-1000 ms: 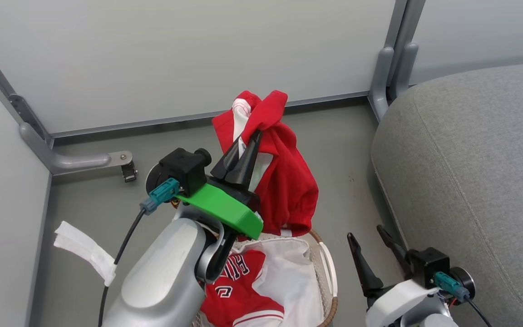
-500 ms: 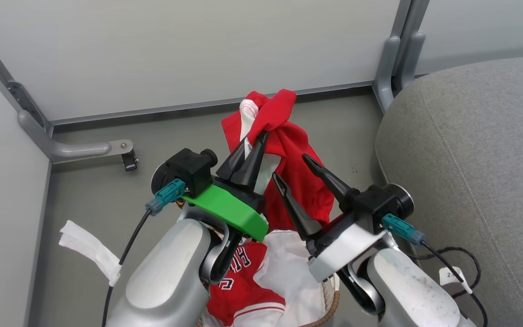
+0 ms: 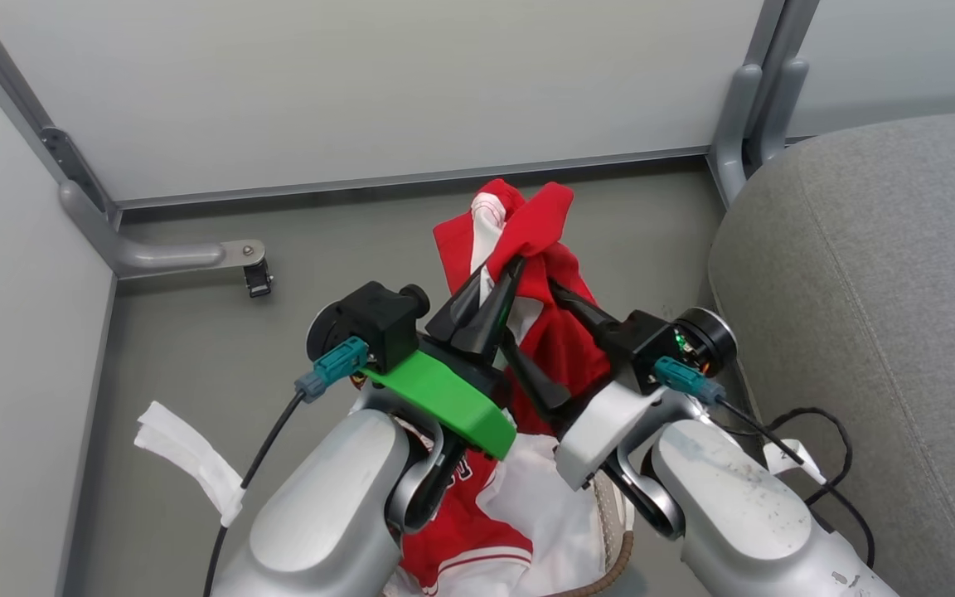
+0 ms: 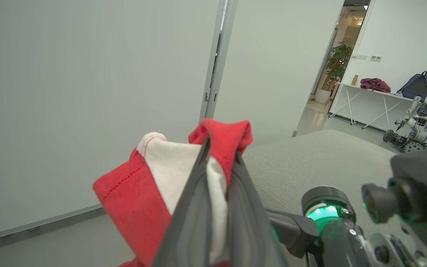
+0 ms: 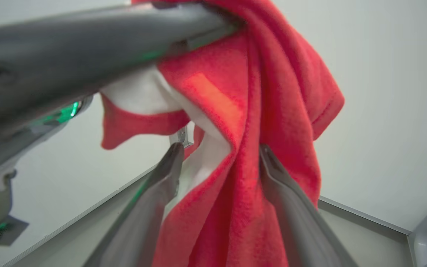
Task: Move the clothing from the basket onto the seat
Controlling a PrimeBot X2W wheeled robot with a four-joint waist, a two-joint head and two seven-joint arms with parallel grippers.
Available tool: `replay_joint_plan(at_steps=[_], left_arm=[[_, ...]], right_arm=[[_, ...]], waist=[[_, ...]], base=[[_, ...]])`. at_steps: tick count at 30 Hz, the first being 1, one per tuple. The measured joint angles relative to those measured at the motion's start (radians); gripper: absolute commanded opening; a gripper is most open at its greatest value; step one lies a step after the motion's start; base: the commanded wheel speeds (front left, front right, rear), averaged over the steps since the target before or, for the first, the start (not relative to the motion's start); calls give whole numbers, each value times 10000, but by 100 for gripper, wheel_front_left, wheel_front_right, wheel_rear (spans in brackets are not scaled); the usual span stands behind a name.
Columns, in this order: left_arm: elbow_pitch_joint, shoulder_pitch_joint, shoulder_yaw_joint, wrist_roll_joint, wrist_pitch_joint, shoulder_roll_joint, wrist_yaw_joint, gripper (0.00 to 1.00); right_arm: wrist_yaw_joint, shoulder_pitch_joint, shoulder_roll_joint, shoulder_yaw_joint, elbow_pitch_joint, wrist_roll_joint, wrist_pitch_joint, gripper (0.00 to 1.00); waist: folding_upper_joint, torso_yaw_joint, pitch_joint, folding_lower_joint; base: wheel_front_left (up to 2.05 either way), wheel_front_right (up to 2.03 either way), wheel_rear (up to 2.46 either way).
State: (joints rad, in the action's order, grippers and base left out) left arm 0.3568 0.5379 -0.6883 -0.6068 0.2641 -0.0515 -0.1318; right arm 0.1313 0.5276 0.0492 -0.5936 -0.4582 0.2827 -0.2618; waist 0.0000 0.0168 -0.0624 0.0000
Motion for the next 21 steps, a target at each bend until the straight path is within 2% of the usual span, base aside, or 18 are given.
replay_joint_plan(at_steps=[7,8,9,11,19,20,21], left_arm=[[-148,73,-219,-238,0,4,0,0],[-157,85,-219,-238,0,4,0,0],[-153,89,-201,-238,0,6,0,0],[-109,91,-119,-236,0,4,0,0],[117,63,504,94,0,10,0,0],[46,43,616,182,0,12,0,15],[-10,22,677,320,4,12,0,65]], right_arm=[[-2,198,6,-385,-1308,387,0,100],[0,198,4,-464,-1375,462,2,94],[-2,198,-2,-514,-1411,516,0,65],[0,197,-4,-583,-1440,562,0,0],[-2,82,4,-568,-911,895,0,0],[-2,26,-4,-546,-784,901,2,0],[-2,-55,-8,-499,-667,917,2,0]], waist=[[0,-240,-14,0],[0,-270,-11,0],[0,-289,-9,0],[0,-301,-16,0],[0,-52,-38,0],[0,4,-47,0],[0,63,-55,0]], base=[[0,0,0],[0,0,0],[0,0,0],[0,0,0],[0,0,0],[0,0,0],[0,0,0]])
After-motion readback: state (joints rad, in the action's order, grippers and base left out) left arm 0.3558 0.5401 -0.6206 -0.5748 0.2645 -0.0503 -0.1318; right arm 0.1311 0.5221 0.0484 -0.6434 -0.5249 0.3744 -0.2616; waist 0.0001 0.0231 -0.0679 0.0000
